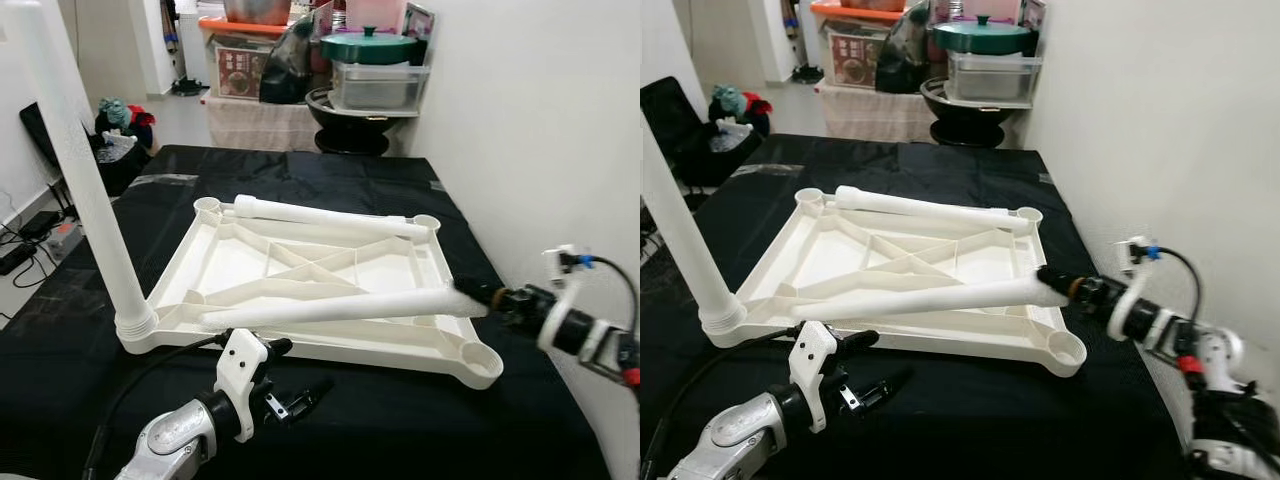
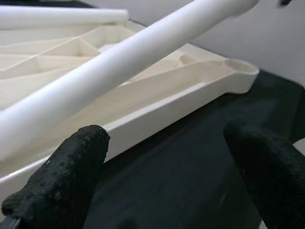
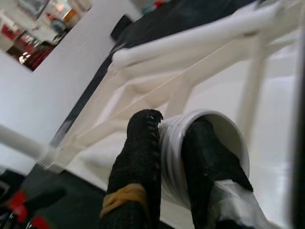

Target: Building children table

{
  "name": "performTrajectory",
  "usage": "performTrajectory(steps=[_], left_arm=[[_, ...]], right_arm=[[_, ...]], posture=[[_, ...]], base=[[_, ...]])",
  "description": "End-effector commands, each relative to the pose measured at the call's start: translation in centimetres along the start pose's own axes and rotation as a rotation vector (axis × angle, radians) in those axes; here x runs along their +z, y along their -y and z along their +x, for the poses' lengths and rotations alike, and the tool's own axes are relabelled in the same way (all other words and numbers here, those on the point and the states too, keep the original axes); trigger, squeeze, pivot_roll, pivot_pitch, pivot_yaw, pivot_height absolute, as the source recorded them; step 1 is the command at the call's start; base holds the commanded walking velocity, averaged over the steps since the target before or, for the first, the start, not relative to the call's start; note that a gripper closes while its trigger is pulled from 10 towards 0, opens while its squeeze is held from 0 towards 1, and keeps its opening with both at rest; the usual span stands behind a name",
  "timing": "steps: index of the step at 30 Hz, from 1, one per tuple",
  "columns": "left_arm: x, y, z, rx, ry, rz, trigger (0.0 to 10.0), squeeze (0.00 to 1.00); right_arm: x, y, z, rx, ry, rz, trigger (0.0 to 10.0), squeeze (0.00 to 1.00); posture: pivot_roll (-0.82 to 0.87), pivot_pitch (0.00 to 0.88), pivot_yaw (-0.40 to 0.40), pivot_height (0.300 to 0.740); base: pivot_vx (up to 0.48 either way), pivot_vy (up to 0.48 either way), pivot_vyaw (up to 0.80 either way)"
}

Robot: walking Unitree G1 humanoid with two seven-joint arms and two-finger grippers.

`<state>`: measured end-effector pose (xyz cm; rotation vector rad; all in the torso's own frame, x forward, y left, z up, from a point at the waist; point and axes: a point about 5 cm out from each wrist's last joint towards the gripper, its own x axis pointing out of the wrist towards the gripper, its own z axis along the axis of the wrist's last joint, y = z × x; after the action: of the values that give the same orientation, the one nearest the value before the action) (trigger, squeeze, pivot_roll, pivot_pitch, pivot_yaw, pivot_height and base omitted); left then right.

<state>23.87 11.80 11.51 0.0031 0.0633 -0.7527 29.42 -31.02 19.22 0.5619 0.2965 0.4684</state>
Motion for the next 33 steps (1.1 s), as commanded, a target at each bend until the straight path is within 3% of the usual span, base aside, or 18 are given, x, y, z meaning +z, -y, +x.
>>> performTrajectory(steps=[1, 6, 11, 18, 30, 33], left_arm=[[0.0, -0.2, 0.2, 0.012, -0.004, 0.012, 10.0, 0.0], [0.5, -1.0, 0.2, 0.061, 0.032, -0.017, 10.0, 0.0], [1.2, -2.0, 0.2, 0.1, 0.078, -0.087, 10.0, 0.0], [1.8, -2.8, 0.2, 0.131, 0.118, -0.123, 10.0, 0.0], [2.6, -3.6, 0.8, 0.143, 0.153, -0.147, 10.0, 0.0], [3.3, -4.3, 1.2, 0.164, 0.213, -0.222, 10.0, 0.0]], right_arm=[[1.4, 0.3, -0.8, -0.041, 0.085, -0.027, 0.0, 0.0], [2.9, 0.5, -1.9, -0.037, 0.198, 0.017, 0.0, 0.0], [3.0, -0.8, -0.7, 0.073, 0.271, 0.093, 0.0, 0.0], [1.7, -1.6, 1.0, 0.129, 0.256, 0.113, 0.0, 0.0], [-1.4, -2.5, 2.3, 0.18, 0.227, 0.195, 0.0, 0.0], [-2.3, -3.2, 2.6, 0.222, 0.225, 0.209, 0.0, 0.0]], posture=[[0.08, 0.0, -0.065, 0.74], [0.08, 0.0, -0.055, 0.74], [0.08, 0.0, -0.053, 0.74], [0.09, 0.0, -0.056, 0.74], [0.08, 0.0, -0.049, 0.74], [0.07, 0.0, -0.046, 0.74]], base=[[0.0, 0.0, 0.0], [0.0, 0.0, 0.0], [0.0, 0.0, 0.0], [0.0, 0.0, 0.0], [0.0, 0.0, 0.0], [0.0, 0.0, 0.0]])
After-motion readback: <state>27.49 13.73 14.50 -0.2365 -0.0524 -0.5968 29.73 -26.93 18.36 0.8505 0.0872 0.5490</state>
